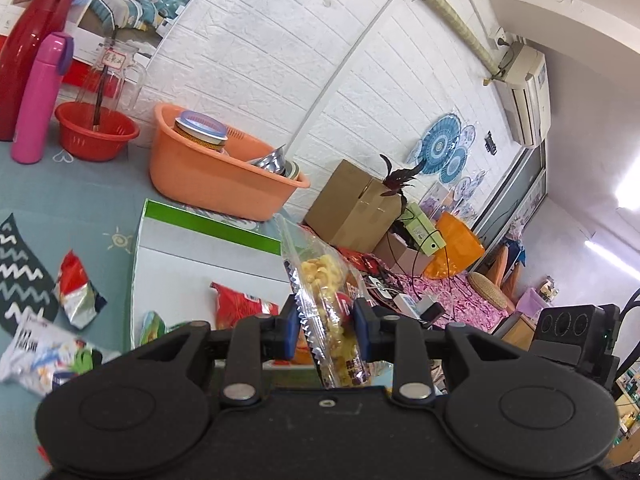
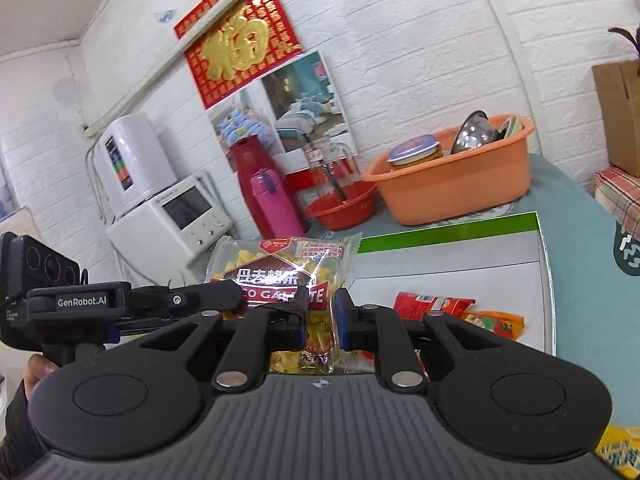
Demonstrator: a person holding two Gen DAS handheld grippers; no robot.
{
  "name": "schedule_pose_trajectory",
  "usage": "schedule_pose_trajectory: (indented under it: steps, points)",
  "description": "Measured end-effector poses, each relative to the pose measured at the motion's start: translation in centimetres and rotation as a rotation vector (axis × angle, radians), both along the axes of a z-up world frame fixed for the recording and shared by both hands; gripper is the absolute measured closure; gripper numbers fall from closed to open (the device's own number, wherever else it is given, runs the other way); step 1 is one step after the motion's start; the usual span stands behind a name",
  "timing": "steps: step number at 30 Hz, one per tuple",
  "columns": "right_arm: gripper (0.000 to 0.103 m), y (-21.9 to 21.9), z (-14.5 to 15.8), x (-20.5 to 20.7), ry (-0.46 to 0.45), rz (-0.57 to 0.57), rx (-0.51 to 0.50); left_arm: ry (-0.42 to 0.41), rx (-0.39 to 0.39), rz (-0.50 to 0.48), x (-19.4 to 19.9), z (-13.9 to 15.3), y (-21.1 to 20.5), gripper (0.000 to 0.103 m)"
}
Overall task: Organize snacks
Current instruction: 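Carry the biscuit bag into the green box and open the right tool, then grasp the yellow egg-roll bag with the left tool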
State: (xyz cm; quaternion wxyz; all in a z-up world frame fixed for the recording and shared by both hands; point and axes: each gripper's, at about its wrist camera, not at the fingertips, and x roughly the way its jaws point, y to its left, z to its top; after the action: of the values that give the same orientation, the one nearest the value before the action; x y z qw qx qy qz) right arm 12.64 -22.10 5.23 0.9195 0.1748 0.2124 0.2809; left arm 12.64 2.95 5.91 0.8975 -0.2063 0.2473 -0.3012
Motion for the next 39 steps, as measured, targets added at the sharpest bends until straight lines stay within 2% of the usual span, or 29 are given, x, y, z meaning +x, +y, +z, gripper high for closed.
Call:
schedule_pose_trajectory:
  steps: [7, 9, 11, 12, 13, 14, 15, 16, 17, 18, 23, 31, 36, 39]
  points:
    - [0.077, 0.1, -2.3, 4.1, 0.072, -0.050, 0.019, 0.052, 0.036, 0.005, 4.7, -2.0, -0.1, 0.092]
    - [0.077, 0.2, -2.9, 5.1, 0.082, -0.063, 0.014, 0.063, 0.057, 0.015, 5.9, -2.6, -0.1, 0.090]
    - [0.077, 0.4, -3.4, 6.1, 0.090, -0.071, 0.006, 0.072, 0.095, 0.039, 7.0, -3.2, -0.2, 0.083]
    - [0.074, 0.7, -3.7, 6.5, 0.094, -0.073, -0.007, 0.082, 0.120, 0.061, 7.7, -3.6, -0.2, 0.074]
    - [0.067, 1.0, -4.1, 7.0, 0.100, -0.076, -0.032, 0.094, 0.147, 0.097, 8.2, -3.9, -0.1, 0.034]
    - [0.057, 1.4, -4.4, 7.4, 0.114, -0.090, -0.066, 0.105, 0.167, 0.129, 8.6, -4.2, -0.1, 0.000]
    - [0.038, 1.6, -4.9, 7.7, 0.128, -0.114, -0.105, 0.108, 0.175, 0.159, 8.8, -4.4, 0.1, 0.000]
    - [0.026, 1.8, -5.1, 7.9, 0.144, -0.133, -0.129, 0.108, 0.176, 0.183, 8.7, -4.6, 0.3, 0.000]
    - [0.008, 1.7, -5.3, 7.8, 0.154, -0.141, -0.131, 0.105, 0.165, 0.182, 8.6, -4.6, 0.6, 0.000]
    - [0.003, 1.5, -5.4, 7.6, 0.149, -0.140, -0.117, 0.107, 0.156, 0.172, 8.4, -4.5, 0.7, 0.000]
    - [0.000, 1.1, -4.6, 6.1, 0.107, -0.143, -0.106, 0.084, 0.171, 0.173, 7.0, -3.2, 0.4, 0.000]
    - [0.000, -0.3, -0.6, 1.0, 0.067, -0.147, -0.016, 0.061, 0.111, 0.147, 1.8, 0.8, 0.2, 0.000]
    - [0.000, -1.1, 1.9, -3.7, 0.004, -0.140, -0.029, 0.049, 0.179, 0.135, -2.8, 2.8, -1.0, 0.000]
    - [0.000, -2.0, 3.0, -6.8, -0.046, -0.116, -0.006, 0.039, 0.189, 0.105, -5.3, 3.2, -1.7, 0.000]
